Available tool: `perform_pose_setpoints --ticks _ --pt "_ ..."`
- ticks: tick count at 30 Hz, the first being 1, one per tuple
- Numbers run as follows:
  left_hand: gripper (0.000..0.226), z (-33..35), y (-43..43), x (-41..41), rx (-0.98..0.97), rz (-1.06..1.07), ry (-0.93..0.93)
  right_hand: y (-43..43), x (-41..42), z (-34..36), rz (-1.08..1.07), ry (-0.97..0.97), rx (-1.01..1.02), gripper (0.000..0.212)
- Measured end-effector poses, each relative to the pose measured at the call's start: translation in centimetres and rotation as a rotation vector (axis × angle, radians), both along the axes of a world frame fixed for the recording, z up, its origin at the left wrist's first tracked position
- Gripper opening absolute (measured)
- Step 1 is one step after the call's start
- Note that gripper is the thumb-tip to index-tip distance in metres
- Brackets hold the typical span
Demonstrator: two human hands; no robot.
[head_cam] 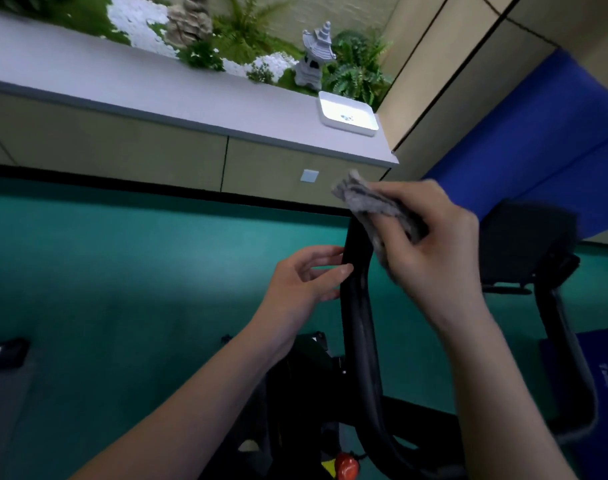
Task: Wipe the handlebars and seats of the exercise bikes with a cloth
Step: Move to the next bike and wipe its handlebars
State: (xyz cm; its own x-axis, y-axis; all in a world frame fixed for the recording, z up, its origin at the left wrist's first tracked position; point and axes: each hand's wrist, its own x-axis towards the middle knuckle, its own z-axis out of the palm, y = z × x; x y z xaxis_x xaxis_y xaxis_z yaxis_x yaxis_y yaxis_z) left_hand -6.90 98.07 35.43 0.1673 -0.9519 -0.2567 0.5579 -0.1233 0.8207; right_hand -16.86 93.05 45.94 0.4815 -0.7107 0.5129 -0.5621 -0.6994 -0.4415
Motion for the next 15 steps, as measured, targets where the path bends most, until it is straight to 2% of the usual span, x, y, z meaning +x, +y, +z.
perform_pose_setpoints --ticks 6,10,13,15 --pt "0.030 0.1 1.5 -2.1 0.071 0.128 -0.040 -4.6 2.2 1.3 0.257 0.643 -0.211 0.025" --pt "0.032 0.1 2.3 -3.7 0.078 0.210 -0.073 -3.6 2.1 0.3 0.458 0.949 -0.328 0.023" --pt "0.031 -0.1 2.9 -4.6 0.086 0.276 -0.112 -2.4 2.0 -0.1 0.616 1.056 -0.249 0.023" --pt "0.034 -0.2 3.1 -5.0 0.089 0.315 -0.127 -2.8 2.4 0.5 0.616 0.991 -0.241 0.022"
